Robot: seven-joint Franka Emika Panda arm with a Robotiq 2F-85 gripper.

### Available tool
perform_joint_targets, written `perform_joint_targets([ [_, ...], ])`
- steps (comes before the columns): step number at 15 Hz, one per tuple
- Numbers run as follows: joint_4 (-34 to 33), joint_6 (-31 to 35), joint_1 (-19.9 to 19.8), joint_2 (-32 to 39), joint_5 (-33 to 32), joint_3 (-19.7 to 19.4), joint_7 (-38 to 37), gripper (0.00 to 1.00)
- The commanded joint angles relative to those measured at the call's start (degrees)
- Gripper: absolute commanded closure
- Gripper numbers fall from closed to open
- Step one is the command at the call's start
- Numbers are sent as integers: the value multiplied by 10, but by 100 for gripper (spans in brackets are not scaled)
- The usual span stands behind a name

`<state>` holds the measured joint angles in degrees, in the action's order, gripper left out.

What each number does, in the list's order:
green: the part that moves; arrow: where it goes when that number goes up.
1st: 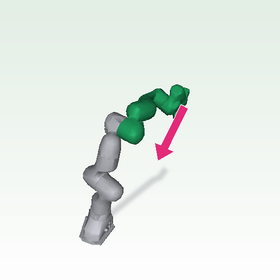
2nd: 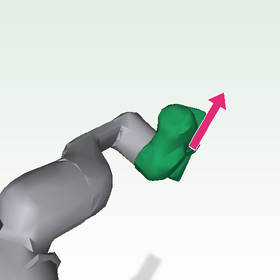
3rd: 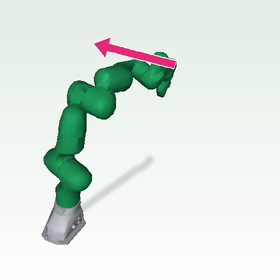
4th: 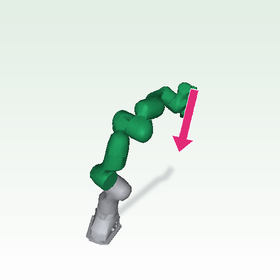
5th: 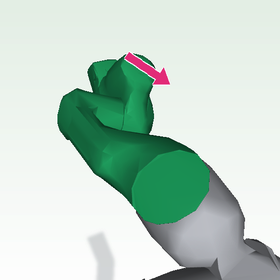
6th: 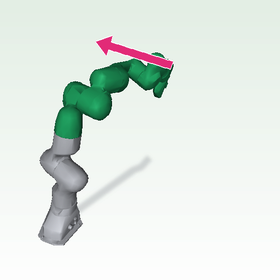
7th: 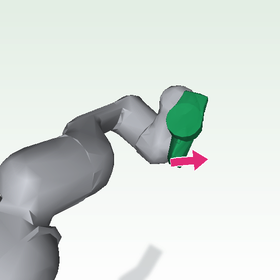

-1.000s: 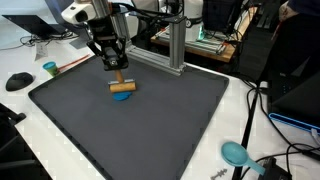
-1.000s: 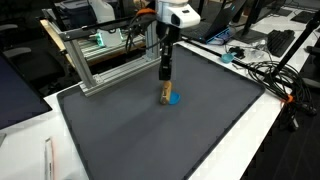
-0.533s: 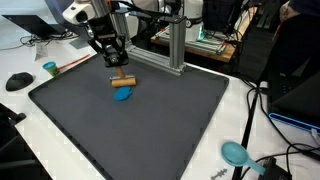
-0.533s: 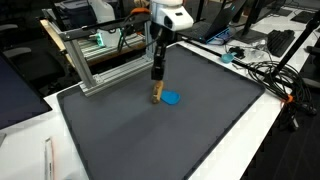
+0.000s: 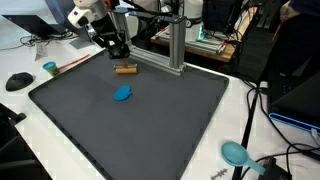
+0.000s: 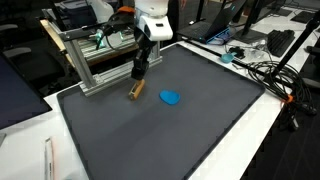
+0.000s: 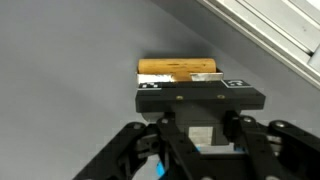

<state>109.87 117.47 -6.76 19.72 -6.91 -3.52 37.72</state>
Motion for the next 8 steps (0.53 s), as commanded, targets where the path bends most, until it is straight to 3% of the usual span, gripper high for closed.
perform_joint_targets([
  [1, -14, -23, -18, -2, 40, 1, -60, 78],
  [8, -87, -134, -22, -11, 91, -8, -231, 78],
])
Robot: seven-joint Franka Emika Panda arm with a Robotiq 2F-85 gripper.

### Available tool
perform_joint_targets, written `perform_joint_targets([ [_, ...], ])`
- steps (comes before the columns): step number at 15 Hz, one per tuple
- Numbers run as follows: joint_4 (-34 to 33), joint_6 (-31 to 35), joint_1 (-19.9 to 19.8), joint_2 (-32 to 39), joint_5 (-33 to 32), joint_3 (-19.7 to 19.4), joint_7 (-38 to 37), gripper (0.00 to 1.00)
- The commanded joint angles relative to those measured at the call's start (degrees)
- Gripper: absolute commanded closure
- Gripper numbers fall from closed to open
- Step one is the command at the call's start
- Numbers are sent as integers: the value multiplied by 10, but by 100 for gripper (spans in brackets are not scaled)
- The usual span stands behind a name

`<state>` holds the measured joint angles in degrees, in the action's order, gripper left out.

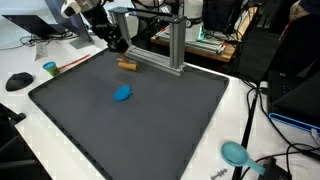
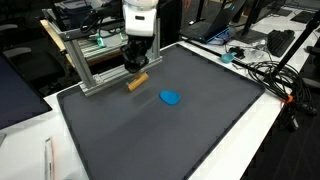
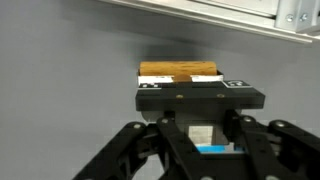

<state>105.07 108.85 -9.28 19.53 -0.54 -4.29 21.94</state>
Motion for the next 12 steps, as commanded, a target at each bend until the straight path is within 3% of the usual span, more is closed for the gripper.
perform_joint_targets([
  [1, -55, -54, 10, -11, 34, 1, -111, 78],
  [7, -121, -50, 55, 8, 62, 6, -338, 78],
  [12, -132, -8, 109, 25, 14, -6, -536, 78],
])
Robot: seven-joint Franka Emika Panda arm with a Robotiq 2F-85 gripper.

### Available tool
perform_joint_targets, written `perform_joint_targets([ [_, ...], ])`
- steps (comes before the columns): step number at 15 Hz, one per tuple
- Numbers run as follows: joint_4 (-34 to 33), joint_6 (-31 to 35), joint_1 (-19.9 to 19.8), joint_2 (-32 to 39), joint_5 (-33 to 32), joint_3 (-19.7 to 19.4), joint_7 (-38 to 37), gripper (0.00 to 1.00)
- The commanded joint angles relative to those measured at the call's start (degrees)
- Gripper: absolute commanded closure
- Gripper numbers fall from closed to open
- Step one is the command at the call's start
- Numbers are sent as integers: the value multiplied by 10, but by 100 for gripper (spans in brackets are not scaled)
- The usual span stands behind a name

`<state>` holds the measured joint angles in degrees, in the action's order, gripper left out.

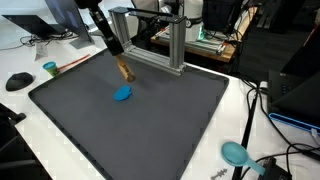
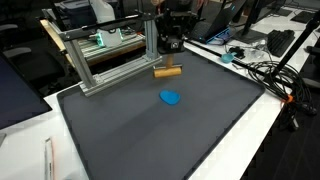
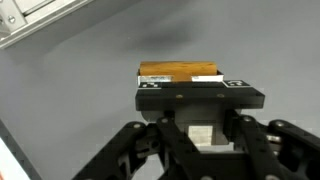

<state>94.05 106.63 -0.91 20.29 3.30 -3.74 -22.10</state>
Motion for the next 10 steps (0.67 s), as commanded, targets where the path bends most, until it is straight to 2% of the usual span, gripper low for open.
perform_joint_targets([
  [1, -4, 6, 10, 5, -6, -3, -36, 78],
  [2, -4, 9, 16, 8, -8, -3, -46, 53],
  [5, -3, 9, 15, 12, -8, -4, -43, 53],
  [6, -3, 9, 14, 12, -8, -4, -43, 78],
  [10, -1, 65, 14, 31, 20, -9, -107, 78],
])
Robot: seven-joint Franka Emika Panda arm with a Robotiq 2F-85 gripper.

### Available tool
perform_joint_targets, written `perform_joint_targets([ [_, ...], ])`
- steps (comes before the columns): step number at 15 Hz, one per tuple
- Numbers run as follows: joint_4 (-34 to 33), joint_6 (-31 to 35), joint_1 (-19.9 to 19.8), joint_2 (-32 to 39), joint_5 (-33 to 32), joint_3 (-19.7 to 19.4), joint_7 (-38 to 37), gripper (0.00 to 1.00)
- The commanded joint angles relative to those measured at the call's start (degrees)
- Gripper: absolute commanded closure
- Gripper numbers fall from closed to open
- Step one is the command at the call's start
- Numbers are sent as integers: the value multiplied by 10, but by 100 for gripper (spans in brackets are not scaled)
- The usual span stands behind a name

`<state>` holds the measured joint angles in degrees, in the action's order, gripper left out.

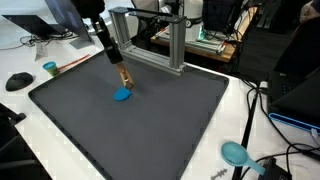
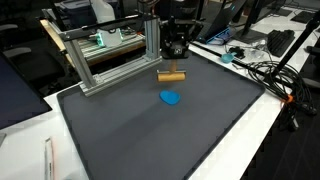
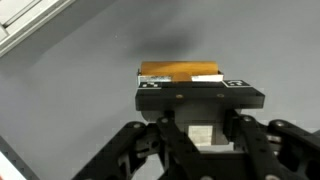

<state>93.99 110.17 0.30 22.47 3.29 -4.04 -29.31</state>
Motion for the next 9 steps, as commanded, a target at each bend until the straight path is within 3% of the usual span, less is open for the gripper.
perform_joint_targets([
  [1, 3, 42, 4, 14, 20, -6, -44, 78],
  [9, 28, 131, 17, 53, -17, -31, -128, 78],
])
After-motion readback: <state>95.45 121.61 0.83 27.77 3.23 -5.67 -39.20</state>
